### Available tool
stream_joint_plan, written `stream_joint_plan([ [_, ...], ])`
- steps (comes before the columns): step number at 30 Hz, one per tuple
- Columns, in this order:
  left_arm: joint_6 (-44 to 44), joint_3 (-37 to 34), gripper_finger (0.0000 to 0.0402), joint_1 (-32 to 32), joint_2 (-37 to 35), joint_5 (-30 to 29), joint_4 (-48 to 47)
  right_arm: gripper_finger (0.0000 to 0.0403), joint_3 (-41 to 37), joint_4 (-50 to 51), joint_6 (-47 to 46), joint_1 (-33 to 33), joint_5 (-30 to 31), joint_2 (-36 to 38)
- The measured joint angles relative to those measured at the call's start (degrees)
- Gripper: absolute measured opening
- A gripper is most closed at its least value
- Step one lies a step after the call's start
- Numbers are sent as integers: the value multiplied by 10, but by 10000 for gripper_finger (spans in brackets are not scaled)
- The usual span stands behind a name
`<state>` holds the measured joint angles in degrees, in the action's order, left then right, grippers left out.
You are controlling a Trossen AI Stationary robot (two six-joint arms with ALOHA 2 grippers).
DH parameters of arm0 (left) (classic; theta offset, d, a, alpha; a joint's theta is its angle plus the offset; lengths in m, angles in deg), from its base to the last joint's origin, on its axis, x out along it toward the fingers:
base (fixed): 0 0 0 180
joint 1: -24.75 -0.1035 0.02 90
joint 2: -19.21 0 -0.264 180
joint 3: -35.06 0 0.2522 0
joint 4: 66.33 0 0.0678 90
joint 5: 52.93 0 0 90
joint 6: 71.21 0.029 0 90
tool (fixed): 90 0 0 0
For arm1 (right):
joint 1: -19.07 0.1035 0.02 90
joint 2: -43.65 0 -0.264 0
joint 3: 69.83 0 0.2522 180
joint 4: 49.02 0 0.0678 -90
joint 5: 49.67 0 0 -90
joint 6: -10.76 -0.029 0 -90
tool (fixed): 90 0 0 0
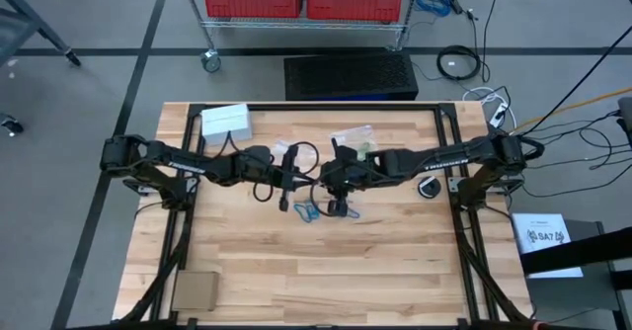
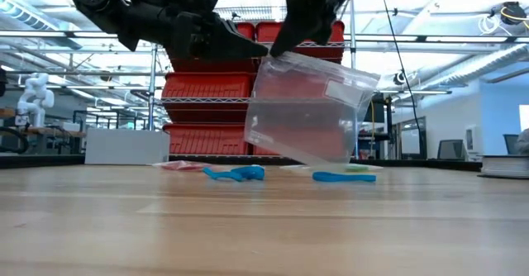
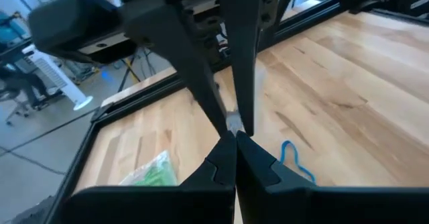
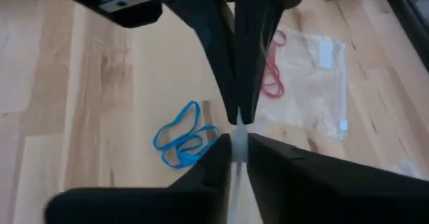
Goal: Sort rubber bands
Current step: Open the bottom right transparent zip lock bag
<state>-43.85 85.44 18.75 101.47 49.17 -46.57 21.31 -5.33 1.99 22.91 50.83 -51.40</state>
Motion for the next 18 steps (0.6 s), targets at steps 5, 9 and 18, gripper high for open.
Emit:
stream_joint_plan([
  [5,0,0,0,-6,0,-18,-4,8,0,16,-11,2,6,2],
  [9,-1,-1,0,-15,0,-24,-12,16,0,56,-31,5,-2,3],
  [18,-28,-1,0,-23,0,-15,-16,17,0,108,-56,12,0,7],
])
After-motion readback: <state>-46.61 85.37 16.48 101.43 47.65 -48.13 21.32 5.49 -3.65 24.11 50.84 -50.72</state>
